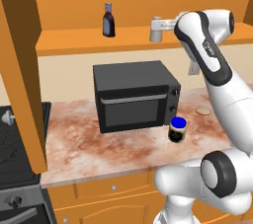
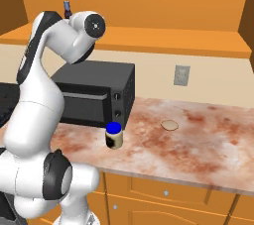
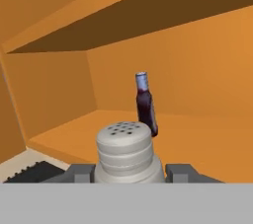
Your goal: There are various items on the counter. Only move the condiments/shakers into the cabinet.
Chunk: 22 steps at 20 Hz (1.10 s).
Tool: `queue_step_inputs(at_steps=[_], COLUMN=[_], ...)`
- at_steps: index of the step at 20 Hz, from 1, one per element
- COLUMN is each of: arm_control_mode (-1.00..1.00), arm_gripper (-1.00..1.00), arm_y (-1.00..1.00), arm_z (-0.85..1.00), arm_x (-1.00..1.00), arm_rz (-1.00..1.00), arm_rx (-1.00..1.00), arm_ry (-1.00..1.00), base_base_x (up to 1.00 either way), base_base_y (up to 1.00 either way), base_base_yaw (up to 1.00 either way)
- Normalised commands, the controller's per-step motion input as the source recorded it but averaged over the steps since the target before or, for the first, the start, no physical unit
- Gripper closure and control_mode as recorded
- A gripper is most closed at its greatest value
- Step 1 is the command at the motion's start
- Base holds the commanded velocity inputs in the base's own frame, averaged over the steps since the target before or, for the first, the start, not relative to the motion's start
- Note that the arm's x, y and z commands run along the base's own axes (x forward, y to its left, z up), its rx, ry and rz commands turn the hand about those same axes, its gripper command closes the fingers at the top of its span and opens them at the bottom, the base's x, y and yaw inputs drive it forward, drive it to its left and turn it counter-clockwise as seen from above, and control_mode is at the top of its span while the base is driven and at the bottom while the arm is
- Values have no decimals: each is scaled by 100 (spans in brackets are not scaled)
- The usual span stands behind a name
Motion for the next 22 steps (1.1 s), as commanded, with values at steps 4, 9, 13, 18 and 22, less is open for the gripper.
queue_step_inputs(at_steps=[4,9,13,18,22], arm_control_mode=[-100,-100,-100,-100,-100], arm_gripper=[100,100,100,100,100], arm_y=[9,10,5,3,4], arm_z=[0,-3,-15,-26,-23], arm_x=[49,51,35,31,24], arm_rz=[0,0,0,0,0], arm_rx=[-1,0,0,-1,-1], arm_ry=[0,0,0,0,0], base_base_x=[0,0,0,0,0], base_base_y=[0,0,0,0,0], base_base_yaw=[0,0,0,0,0])
